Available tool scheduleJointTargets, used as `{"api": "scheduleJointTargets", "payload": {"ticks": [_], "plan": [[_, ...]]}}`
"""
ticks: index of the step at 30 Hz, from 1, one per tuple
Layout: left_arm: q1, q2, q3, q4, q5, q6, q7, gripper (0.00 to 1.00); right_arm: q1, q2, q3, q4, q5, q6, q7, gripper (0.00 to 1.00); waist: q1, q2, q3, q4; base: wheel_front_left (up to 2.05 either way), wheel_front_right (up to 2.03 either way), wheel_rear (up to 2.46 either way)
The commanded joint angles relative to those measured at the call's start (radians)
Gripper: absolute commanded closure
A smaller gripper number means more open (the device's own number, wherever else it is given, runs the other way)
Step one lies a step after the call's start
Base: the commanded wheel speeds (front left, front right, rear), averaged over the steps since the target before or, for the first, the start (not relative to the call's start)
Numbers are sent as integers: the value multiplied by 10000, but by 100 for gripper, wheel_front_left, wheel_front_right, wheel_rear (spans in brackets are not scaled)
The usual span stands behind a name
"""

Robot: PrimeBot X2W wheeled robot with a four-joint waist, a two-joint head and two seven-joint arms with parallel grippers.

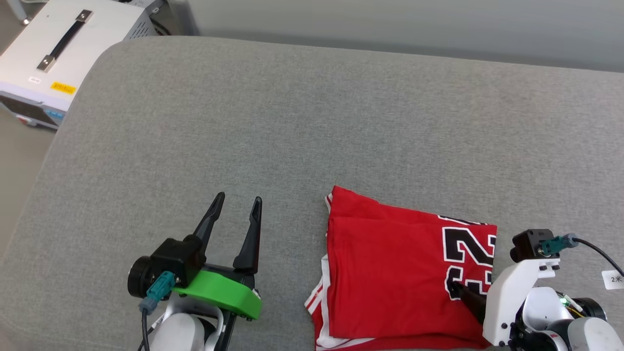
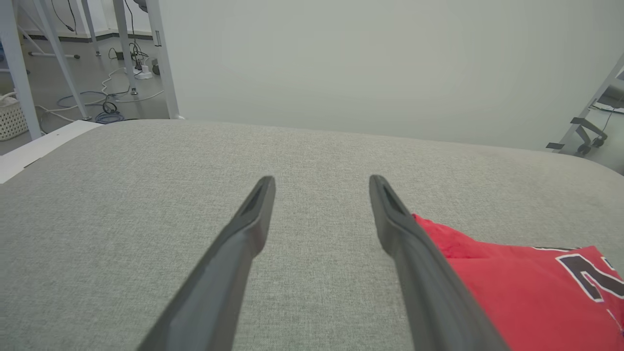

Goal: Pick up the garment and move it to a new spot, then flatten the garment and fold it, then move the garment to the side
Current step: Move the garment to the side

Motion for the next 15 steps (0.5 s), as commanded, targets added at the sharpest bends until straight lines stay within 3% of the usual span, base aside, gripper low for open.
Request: {"api": "scheduleJointTargets", "payload": {"ticks": [1, 5, 6, 7, 8, 9, 15], "plan": [[-172, -31, 20, 7, -23, -28, -59, 0, -105, 44, 80, 259, -112, -4, 129, 0, 0, 0, 181, 186, 0, 0, 0], [-214, -40, 30, 19, -21, -28, -59, 0, -93, 71, 378, 792, -181, -4, 384, 0, 0, 0, 248, 261, 0, 0, 0], [-218, -41, 33, 22, -21, -28, -59, 0, -91, 60, 431, 892, -178, -4, 405, 10, 0, 0, 251, 266, 0, 0, 0], [-217, -43, 44, 30, -20, -28, -59, 0, -99, 5, 528, 994, -196, -4, 404, 64, 0, 0, 245, 264, 0, 0, 0], [-212, -44, 53, 38, -17, -28, -59, 0, -111, -60, 621, 1049, -212, -4, 367, 95, 0, 0, 233, 254, 0, 0, 0], [-206, -41, 56, 52, -10, -28, -59, 0, -128, -145, 727, 1098, -220, -4, 303, 100, 0, 0, 208, 228, 0, 0, 0], [-118, 41, 18, 119, -9, -28, -59, 0, -324, -778, 1154, 865, -338, -4, -360, 100, 0, 0, -91, -117, 0, 0, 0]]}}
